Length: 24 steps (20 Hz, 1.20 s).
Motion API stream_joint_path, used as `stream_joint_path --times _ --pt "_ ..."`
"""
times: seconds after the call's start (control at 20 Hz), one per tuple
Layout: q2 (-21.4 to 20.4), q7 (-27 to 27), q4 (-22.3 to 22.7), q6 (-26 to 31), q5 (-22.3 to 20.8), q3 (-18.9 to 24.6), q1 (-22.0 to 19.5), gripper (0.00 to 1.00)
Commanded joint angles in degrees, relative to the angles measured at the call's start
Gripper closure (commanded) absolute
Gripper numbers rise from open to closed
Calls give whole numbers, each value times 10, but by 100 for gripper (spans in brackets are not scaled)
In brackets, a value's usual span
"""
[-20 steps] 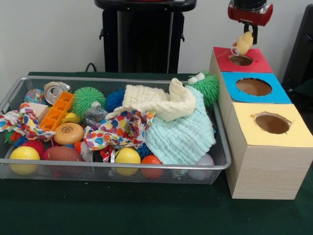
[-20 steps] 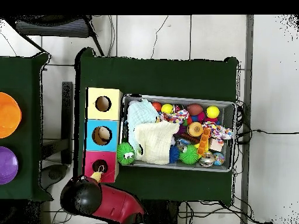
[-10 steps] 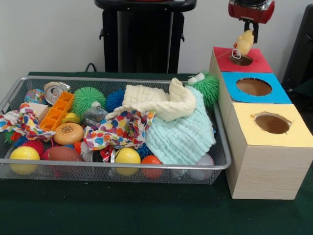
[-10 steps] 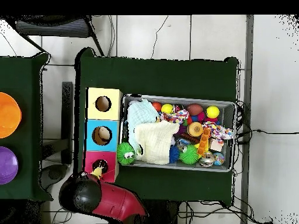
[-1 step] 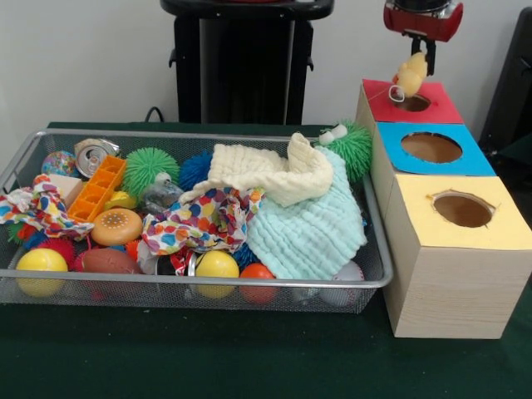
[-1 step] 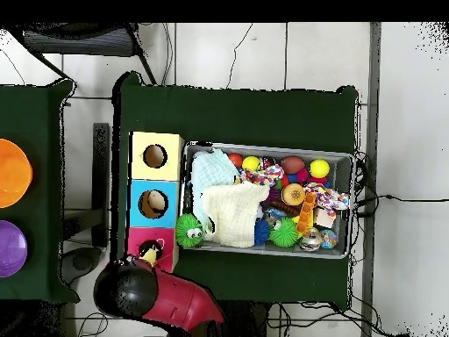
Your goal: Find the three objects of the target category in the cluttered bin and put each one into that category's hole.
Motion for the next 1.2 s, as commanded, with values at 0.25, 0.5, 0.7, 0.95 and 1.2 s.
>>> stream_joint_path --times 0.25,0.5,0.7,0.95,1.2 --pt "26 62 -63 -35 -11 30 -15 0" --pt "24 50 -57 -35 -12 45 -25 0" --pt "19 51 -46 -33 -11 48 -29 0" --pt "13 65 -46 -7 -6 33 -27 0" --pt "-3 64 -64 30 -26 0 -22 0"
